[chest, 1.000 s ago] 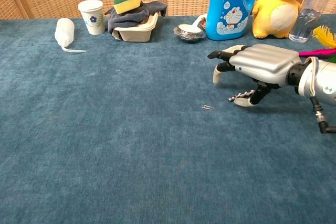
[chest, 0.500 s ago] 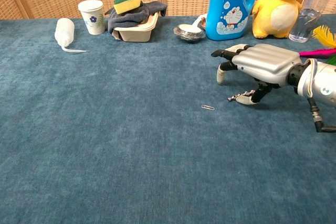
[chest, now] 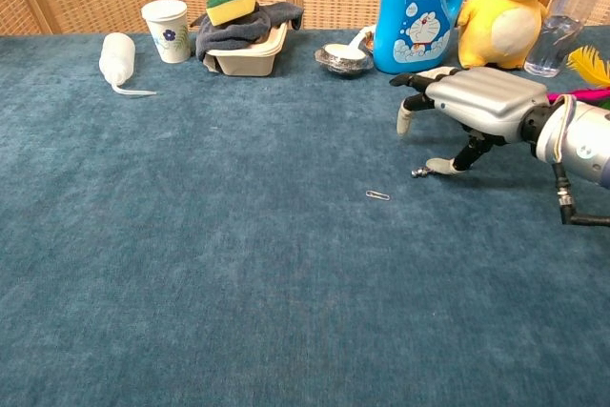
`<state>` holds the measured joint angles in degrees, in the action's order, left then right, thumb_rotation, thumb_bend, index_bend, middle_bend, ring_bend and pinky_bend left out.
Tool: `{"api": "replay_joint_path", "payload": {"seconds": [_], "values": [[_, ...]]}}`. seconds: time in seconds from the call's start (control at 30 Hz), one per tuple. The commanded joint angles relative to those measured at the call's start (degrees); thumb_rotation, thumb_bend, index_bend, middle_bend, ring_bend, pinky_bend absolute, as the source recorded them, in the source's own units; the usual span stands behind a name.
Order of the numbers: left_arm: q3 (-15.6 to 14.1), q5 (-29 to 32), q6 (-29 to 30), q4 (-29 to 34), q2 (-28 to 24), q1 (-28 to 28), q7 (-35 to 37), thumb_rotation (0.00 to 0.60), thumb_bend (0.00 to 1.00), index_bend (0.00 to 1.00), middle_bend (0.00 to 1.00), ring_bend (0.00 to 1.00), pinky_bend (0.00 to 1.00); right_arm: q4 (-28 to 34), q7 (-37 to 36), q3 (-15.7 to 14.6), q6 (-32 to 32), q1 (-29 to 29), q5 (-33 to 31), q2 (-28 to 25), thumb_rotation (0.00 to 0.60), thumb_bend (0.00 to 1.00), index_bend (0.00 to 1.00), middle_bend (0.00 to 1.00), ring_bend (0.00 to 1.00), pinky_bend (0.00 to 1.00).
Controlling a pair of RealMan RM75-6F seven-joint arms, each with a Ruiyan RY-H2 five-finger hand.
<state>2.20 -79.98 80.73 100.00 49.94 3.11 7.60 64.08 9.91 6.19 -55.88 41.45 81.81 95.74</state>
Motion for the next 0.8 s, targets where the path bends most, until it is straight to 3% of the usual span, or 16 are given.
{"api": "replay_joint_path", "payload": {"seconds": [0.03, 0.8], "values": [[0.02, 0.00, -0.04, -0.03, 0.00, 0.03, 0.00, 0.600, 0.22, 0.00, 0.00, 0.00, 0.00, 0.84, -0.06, -0.47, 0.24, -0.09, 0.32, -0.56, 0.600, 0.35, 0.35, 0.00, 0.00, 0.05], [-0.06, -0.31, -0.03, -0.09, -0.18, 0.01, 0.59, 0.600, 0.22, 0.00, 0.00, 0.00, 0.00, 10.73, 4.96, -2.21, 1.72, -0.32, 0.48, -4.68, 0.600, 0.35, 0.31, 0.00, 0.00, 0.05]]}}
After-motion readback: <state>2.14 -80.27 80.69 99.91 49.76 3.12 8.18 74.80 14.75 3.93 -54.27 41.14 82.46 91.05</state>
